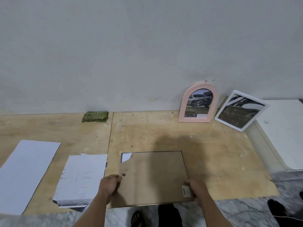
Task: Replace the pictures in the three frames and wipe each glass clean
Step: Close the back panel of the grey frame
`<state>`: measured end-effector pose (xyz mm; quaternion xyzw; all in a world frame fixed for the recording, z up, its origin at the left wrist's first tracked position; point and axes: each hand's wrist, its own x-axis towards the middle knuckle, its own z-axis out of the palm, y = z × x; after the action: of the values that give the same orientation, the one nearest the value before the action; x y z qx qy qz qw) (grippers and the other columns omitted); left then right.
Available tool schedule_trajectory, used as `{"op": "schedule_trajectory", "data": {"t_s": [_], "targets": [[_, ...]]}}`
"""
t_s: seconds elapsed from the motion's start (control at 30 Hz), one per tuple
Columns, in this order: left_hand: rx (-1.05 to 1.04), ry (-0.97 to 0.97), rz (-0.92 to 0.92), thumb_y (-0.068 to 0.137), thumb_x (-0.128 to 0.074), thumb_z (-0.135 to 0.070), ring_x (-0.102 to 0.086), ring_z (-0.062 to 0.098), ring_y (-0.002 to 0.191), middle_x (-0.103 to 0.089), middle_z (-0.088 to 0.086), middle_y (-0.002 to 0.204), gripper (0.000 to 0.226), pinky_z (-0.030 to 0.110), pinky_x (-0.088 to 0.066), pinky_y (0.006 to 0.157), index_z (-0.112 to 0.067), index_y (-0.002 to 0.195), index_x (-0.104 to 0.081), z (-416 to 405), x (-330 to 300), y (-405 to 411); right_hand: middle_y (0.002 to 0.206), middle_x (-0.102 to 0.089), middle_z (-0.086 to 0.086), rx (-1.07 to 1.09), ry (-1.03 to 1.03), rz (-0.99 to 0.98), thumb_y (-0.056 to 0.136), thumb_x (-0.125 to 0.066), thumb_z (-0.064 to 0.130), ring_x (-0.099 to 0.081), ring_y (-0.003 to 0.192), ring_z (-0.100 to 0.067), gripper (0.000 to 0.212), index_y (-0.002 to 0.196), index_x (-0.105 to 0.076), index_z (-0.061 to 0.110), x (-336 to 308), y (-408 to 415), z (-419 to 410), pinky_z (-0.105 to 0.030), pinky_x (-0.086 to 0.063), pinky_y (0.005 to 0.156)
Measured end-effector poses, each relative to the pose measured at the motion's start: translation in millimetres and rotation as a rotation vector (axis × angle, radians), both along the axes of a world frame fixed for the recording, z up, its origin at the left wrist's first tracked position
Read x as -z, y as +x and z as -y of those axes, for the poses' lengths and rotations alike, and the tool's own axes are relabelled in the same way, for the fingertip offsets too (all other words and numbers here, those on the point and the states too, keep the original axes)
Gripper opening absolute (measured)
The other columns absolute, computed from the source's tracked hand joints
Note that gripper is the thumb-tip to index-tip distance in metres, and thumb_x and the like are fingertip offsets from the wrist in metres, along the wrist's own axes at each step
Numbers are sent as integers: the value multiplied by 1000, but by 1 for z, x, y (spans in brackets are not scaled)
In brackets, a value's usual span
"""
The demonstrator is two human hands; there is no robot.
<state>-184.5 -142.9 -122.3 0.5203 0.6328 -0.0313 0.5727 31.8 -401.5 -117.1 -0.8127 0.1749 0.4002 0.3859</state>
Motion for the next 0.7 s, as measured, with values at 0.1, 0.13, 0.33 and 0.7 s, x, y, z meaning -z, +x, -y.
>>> {"op": "schedule_trajectory", "data": {"t_s": [0.1, 0.13, 0.33, 0.7], "targets": [[-24, -111, 58, 90, -69, -7, -63, 32, 91, -70, 21, 110, 19, 34, -49, 76, -5, 108, -68, 1, 2, -3, 81, -71, -21, 56, 45, -15, 84, -65, 8, -69, 72, -34, 10, 84, -70, -1, -2, 3, 4, -46, -57, 68], [-29, -128, 71, 90, -68, -6, -63, 33, 88, -71, 18, 103, 14, 35, -49, 76, -6, 104, -67, 2, 1, -3, 82, -71, -21, 59, 56, -11, 84, -65, 7, -68, 70, -33, 10, 86, -70, -2, -3, 4, 4, -43, -57, 64], [-45, -125, 106, 92, -66, -3, -62, 32, 80, -71, 19, 95, 4, 33, -49, 64, -6, 95, -64, 2, -3, 3, 72, -67, -14, 65, 132, -36, 91, -60, 5, -62, 64, -28, 14, 78, -66, 5, -10, 6, 4, -38, -52, 63], [16, -229, 209, 95, -62, -11, -64, 28, 78, -76, 18, 92, 16, 33, -49, 64, -8, 106, -74, -5, -12, 3, 74, -66, -14, 119, 200, -20, 88, -64, 1, -59, 65, -27, 8, 93, -66, -4, -22, 16, -4, -35, -49, 59]]}}
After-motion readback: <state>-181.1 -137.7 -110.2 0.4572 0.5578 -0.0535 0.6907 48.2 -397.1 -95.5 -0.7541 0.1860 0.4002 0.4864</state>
